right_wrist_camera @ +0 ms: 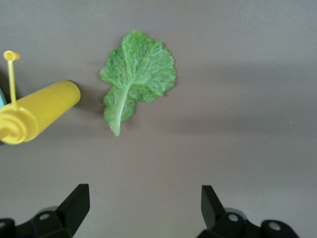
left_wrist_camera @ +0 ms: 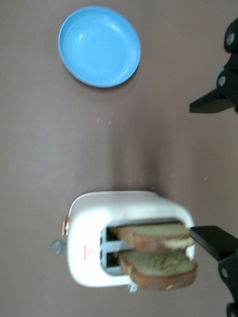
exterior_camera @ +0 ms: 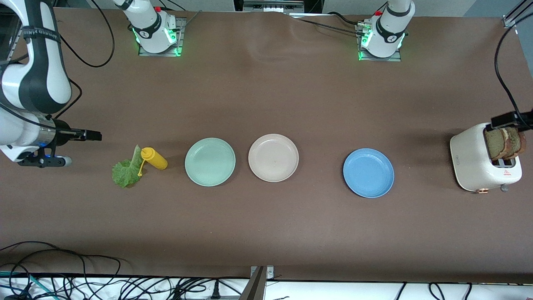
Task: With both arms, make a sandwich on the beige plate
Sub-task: 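Reach the right gripper to the lettuce while the left gripper reaches the toaster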
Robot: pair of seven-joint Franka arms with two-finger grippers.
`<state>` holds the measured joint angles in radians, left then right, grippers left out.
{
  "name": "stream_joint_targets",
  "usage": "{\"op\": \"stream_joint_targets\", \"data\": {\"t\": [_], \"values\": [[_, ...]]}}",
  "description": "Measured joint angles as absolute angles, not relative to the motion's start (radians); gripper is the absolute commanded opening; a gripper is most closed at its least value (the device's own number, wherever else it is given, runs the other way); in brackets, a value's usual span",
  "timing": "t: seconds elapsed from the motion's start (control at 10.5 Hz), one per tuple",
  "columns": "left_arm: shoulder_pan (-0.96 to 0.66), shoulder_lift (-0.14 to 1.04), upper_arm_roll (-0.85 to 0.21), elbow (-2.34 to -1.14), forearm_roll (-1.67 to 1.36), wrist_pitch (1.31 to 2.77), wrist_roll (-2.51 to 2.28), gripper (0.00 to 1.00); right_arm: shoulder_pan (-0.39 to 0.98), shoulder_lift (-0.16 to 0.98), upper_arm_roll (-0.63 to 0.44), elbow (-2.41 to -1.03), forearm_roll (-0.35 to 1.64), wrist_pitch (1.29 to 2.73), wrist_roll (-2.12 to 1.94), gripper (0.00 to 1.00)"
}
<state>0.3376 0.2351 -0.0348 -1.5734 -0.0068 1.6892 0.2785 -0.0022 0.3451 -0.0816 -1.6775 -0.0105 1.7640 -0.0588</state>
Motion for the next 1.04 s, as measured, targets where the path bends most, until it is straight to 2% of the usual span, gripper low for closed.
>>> {"op": "stream_joint_targets", "data": {"t": [0.47,1.04], "values": [[0.354,0.347,-0.043,-1.573,0.092,1.767,0.321,1.0,-0.002,0.482,-0.082,-1.679,0.008,1.876,-0.059,1.0],[0.403,0.389,-0.039,-1.589,0.171,1.765,0.386,0.99,0.001,0.601,-0.08,-1.679,0.081,2.012,-0.058,1.0]]}}
